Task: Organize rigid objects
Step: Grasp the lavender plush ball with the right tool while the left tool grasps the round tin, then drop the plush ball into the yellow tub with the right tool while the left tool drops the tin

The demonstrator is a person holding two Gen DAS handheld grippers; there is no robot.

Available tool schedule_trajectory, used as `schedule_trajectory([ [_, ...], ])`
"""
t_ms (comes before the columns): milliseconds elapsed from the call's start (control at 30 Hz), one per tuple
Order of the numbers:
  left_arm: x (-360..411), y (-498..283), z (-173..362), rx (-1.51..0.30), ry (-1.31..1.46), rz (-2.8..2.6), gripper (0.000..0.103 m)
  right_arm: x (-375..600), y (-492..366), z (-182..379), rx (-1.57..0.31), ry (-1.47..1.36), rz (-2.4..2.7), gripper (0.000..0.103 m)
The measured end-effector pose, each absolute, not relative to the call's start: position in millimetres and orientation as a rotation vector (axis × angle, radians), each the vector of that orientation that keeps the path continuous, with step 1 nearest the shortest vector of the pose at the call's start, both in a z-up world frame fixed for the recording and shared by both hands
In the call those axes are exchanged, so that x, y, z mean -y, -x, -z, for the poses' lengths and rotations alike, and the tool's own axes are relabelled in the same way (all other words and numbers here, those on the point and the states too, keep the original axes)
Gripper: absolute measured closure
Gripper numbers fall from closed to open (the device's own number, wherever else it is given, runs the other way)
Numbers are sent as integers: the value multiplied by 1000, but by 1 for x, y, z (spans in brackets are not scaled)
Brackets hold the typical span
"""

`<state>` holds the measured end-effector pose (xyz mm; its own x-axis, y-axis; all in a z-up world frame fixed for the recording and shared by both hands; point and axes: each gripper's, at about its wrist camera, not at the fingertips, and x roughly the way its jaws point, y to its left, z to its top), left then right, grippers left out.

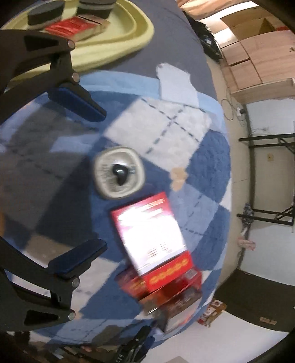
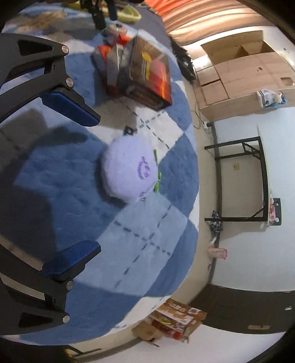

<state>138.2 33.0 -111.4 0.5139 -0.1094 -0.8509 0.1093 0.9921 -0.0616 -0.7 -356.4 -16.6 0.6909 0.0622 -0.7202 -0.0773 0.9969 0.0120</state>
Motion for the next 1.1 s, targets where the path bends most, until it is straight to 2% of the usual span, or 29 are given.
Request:
schedule_trajectory([
  [100,-37,-151,119,-1023,26,110,1,357,-13,24,-785,-3,-102,1],
  [167,-38,-154,126,-1028,39,113,3,357,-24,31,-773,-4,-98,7],
  [233,-35,-153,131,-1014,11,101,13,355,-29,34,-771,7,-93,9],
  [267,-34,-150,130,-997,0,101,20,352,-32,36,-766,27,-89,17],
  [300,-32,-147,127,-972,-10,114,39,351,-32,36,-763,40,-90,24],
  [333,-31,-144,125,-959,-20,103,47,347,-33,37,-759,59,-96,40],
  [367,-32,-142,123,-947,-19,103,47,344,-34,39,-756,78,-92,48],
  [467,-33,-137,121,-959,-16,130,47,341,-28,36,-736,100,-88,54],
  [600,-40,-123,100,-936,-8,146,47,345,-7,20,-690,71,-97,54],
  [800,-76,-99,36,-863,50,137,47,325,30,-22,-610,97,-133,54],
  [933,-133,-73,-9,-826,97,62,47,277,55,-59,-541,94,-237,54],
  [1100,-212,-36,-31,-817,134,-42,47,187,84,-86,-489,80,-407,54],
])
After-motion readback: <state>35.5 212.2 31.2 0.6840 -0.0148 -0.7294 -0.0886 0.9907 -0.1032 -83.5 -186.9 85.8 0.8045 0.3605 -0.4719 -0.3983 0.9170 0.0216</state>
